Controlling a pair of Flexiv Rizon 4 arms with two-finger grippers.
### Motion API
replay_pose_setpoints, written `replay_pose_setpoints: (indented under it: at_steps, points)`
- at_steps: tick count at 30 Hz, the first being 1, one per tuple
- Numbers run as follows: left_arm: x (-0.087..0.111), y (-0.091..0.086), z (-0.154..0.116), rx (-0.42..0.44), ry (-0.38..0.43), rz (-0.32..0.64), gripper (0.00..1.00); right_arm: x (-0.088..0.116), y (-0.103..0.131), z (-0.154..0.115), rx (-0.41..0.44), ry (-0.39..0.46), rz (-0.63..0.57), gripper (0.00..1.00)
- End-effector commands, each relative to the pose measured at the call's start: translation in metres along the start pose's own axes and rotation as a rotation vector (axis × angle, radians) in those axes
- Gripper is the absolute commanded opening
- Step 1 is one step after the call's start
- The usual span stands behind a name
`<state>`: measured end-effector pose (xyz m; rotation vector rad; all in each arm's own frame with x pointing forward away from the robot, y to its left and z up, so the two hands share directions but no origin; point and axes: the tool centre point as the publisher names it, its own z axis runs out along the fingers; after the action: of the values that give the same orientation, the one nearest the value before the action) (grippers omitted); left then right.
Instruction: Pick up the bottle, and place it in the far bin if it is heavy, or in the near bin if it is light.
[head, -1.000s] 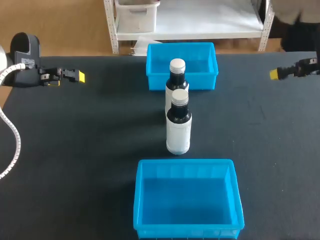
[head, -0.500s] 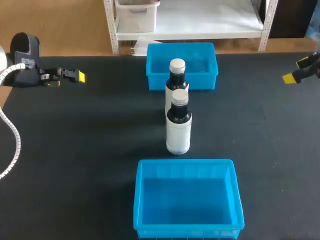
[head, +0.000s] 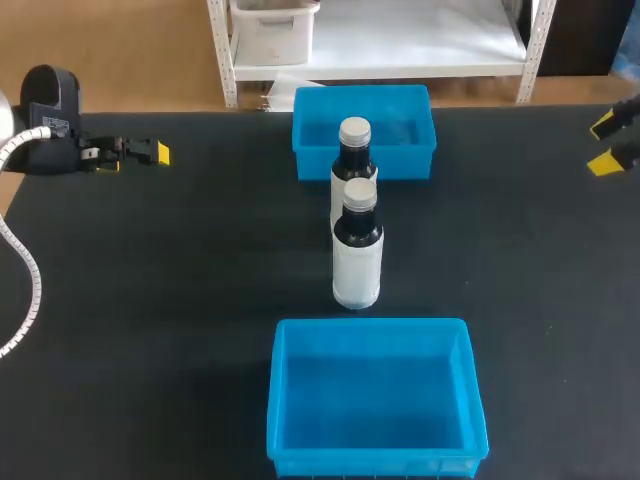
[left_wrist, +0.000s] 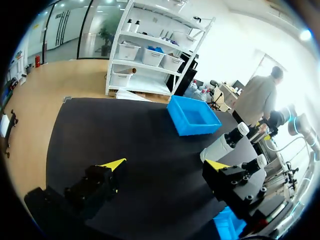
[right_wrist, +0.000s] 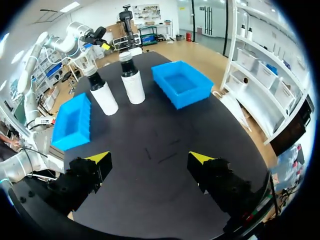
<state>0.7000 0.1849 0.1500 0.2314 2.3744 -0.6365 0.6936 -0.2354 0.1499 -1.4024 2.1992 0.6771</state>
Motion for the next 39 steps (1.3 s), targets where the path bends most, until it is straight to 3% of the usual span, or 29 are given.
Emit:
replay_pose_setpoints:
  at_steps: [1,12,15,20,26,39]
  points:
    - [0.000,0.000,0.000,0.000,0.000,0.000,1.00,-0.001,-0.006,0.001,-0.279,-0.002,-0.001,1.00]
    - [0.000,0.000,0.000,0.000,0.000,0.000,1.00,-0.001,-0.006,0.001,-0.279,-0.002,-0.001,1.00]
    - [0.000,0.000,0.000,0.000,0.000,0.000,1.00,0.002,0.004,0.013,-0.167,0.016,-0.064,1.00]
    - [0.000,0.000,0.000,0.000,0.000,0.000,1.00,0.009,0.013,0.025,-0.114,-0.113,-0.090,1.00]
    - [0.000,0.000,0.000,0.000,0.000,0.000,1.00,0.009,0.015,0.034,-0.093,-0.211,-0.106,1.00]
    - [0.000,0.000,0.000,0.000,0.000,0.000,1.00,-0.005,0.042,0.034,-0.011,-0.294,-0.095,1.00]
